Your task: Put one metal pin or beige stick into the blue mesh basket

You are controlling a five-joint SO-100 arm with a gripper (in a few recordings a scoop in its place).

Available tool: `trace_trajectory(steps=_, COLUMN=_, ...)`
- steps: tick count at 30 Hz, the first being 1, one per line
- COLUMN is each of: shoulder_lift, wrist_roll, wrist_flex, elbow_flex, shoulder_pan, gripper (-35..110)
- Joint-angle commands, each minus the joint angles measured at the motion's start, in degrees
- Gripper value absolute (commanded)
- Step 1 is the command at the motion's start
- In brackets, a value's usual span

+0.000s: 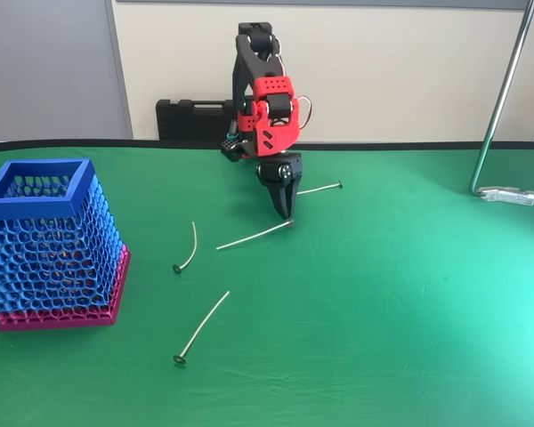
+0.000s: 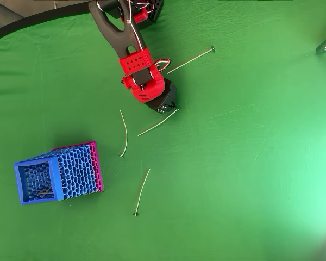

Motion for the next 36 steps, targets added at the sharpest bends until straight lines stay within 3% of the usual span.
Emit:
trace_trajectory(steps=1, shoulder_lift=4.4, wrist_roll=-0.2, wrist_flex=-0.7, elbow_flex=0.7, shoulder_pan=-0.2, gripper=1)
trace_trajectory(steps=23, shoulder_lift=7.1, wrist_roll=-1.8, wrist_flex=10.0, elbow_flex=-8.3, shoulder_pan=0.4, gripper=1)
trace_trajectory(steps=36, shoulder_lift=22.3, wrist_roll=-17.8, wrist_flex=17.4, elbow_flex=-17.8, shoulder_pan=9.1, gripper=1)
